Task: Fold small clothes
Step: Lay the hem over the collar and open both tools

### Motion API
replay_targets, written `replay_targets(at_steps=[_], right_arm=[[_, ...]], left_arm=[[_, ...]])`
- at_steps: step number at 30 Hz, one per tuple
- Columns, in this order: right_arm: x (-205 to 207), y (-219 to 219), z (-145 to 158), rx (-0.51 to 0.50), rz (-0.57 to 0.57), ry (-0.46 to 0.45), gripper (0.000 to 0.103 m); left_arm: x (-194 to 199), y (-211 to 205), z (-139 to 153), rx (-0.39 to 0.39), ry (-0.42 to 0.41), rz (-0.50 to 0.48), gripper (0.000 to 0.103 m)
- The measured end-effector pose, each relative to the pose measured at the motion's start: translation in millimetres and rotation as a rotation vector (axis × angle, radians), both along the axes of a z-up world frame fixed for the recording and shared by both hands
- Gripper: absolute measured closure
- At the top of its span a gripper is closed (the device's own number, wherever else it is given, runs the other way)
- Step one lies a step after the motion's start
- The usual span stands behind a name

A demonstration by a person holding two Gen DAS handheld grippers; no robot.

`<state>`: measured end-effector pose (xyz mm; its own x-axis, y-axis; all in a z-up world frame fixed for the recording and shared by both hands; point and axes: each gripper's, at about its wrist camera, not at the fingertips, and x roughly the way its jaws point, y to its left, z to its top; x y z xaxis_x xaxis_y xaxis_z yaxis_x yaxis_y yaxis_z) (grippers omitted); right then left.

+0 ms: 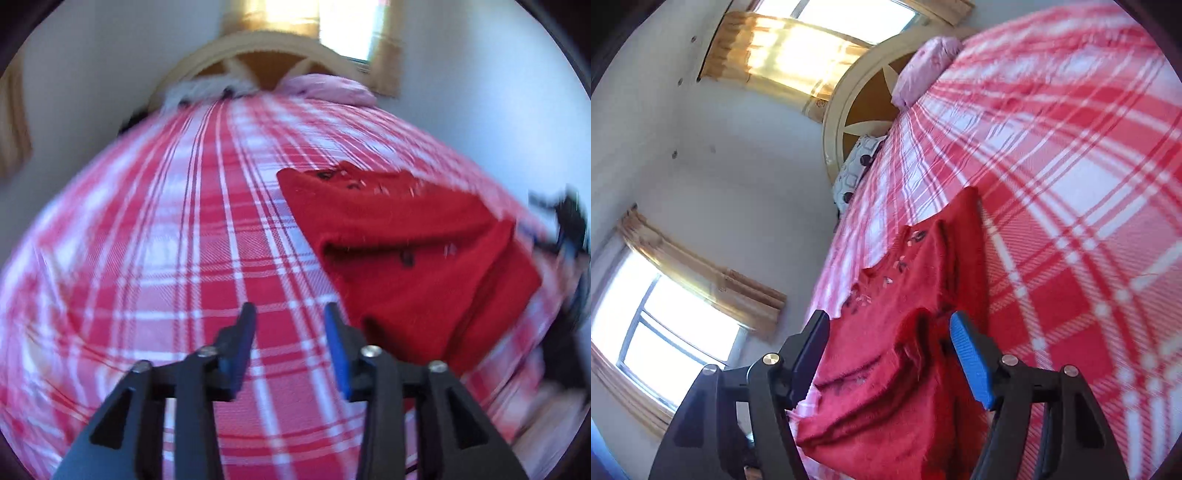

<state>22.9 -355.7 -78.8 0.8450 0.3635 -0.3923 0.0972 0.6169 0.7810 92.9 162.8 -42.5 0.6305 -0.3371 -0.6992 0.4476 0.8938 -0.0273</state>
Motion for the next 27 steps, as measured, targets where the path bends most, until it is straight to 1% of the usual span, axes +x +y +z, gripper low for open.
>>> replay_targets(at_steps=[1, 2, 5, 6, 7, 8, 12, 14, 16, 18, 20, 21, 23, 24, 26, 27], right_arm=[[-4.8, 2.6, -0.5, -0.016, 0.003, 0.004, 0.034], [-8.4, 4.8, -2.2, -0.025, 0.009, 0.011, 0.034], [-14.9, 12.3, -8.7, -0.037, 0.022, 0.036, 0.034], [-16.9, 15.0, -10.4, -0.039, 0.023, 0.039, 0.034], [-17.3, 16.8, -11.9, -0.037, 0.022, 0.039, 0.034], [-19.5, 17.8, -13.6, -0.032, 0.020, 0.035, 0.034], [-27.6, 20.3, -17.2, -0.002, 0.010, 0.033, 0.034], [-31.4, 20.4, -17.7, 0.001, 0.009, 0.035, 0.034], [-32.9, 19.8, -18.4, -0.006, 0.007, 0.040, 0.034], [-34.0, 19.3, -18.1, -0.021, 0.008, 0.041, 0.035], [-35.3, 19.8, -16.0, -0.046, 0.010, 0.038, 0.034], [-34.5, 20.6, -14.1, -0.065, 0.013, 0.036, 0.034], [-33.0, 21.4, -10.2, -0.109, 0.023, 0.034, 0.034], [-30.1, 23.0, -6.7, -0.155, 0.030, 0.038, 0.034], [-26.6, 24.9, -2.5, -0.225, 0.040, 0.042, 0.035], [-22.7, 26.7, 0.5, -0.266, 0.051, 0.042, 0.035]], left_arm=[[-5.8, -2.1, -2.8, 0.052, -0.029, -0.043, 0.060], [-8.2, -3.6, -4.5, 0.083, -0.041, -0.076, 0.060], [-19.9, -16.7, -5.1, 0.125, -0.060, -0.208, 0.060], [-23.5, -24.3, -6.8, 0.157, -0.076, -0.250, 0.060], [-26.9, -35.6, -11.2, 0.218, -0.104, -0.300, 0.059], [-30.3, -43.9, -15.0, 0.263, -0.125, -0.335, 0.059], [-32.2, -70.6, -22.8, 0.382, -0.188, -0.437, 0.057], [-24.7, -81.2, -20.9, 0.407, -0.209, -0.471, 0.057], [-19.4, -86.6, -17.0, 0.393, -0.216, -0.497, 0.057], [-16.7, -92.7, -12.9, 0.359, -0.220, -0.526, 0.057], [-10.0, -94.7, -12.5, 0.314, -0.192, -0.551, 0.057], [-5.7, -95.0, -14.5, 0.295, -0.159, -0.555, 0.061], [5.2, -92.5, -21.6, 0.250, -0.092, -0.526, 0.075], [9.8, -88.8, -23.4, 0.204, -0.054, -0.509, 0.084], [21.7, -75.1, -21.6, 0.037, 0.028, -0.433, 0.085], [31.8, -64.3, -21.0, -0.072, 0.079, -0.359, 0.086]])
